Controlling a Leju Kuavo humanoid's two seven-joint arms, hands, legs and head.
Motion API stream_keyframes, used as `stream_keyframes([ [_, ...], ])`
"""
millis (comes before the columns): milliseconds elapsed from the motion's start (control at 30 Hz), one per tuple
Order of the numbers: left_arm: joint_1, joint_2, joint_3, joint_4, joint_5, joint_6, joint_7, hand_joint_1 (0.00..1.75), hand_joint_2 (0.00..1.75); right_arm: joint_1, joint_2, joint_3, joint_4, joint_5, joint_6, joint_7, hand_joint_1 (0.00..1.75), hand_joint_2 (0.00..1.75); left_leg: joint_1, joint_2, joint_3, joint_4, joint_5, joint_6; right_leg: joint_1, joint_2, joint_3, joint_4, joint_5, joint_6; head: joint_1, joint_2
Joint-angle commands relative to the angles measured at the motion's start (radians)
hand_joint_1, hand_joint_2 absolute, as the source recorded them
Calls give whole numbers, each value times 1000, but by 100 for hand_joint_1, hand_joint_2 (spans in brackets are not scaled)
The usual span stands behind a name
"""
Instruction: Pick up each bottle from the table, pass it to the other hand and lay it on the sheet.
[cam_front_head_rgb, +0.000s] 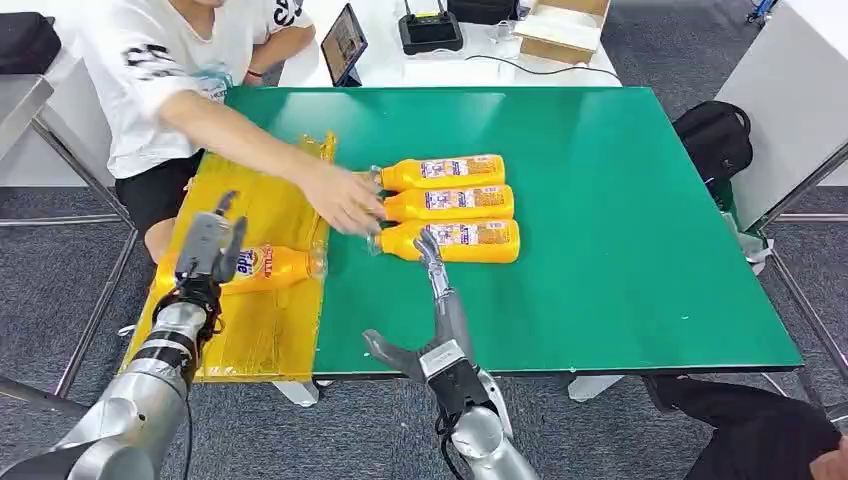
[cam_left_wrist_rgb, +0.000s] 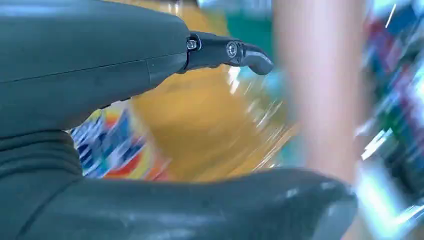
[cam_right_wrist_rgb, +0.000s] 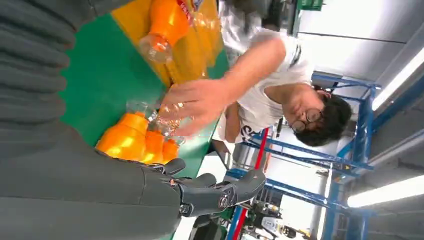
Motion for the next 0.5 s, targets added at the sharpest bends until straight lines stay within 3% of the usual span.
stream_keyframes([
  [33, 138, -159, -25, -436, 308, 36, -5, 0, 175, -41, -21, -17, 68, 63, -50, 8, 0, 175, 0, -1, 1, 0, -1, 1, 1, -1, 2, -1, -1, -1, 0, 0],
  [233, 270, -206, -168, -630, 411, 129, -8, 0, 175, -17, -42, -75, 12, 78, -59, 11, 0, 175, -1, -1, 1, 0, -1, 2, 0, -2, 2, -2, -1, -1, 0, 0],
  [500, 390, -189, -263, -713, 431, 148, -26, 0, 175, -12, -114, -105, -32, 172, -26, 98, 0, 175, 0, 0, 6, -1, -3, 2, 1, -2, 7, -3, -2, -3, 0, 0],
])
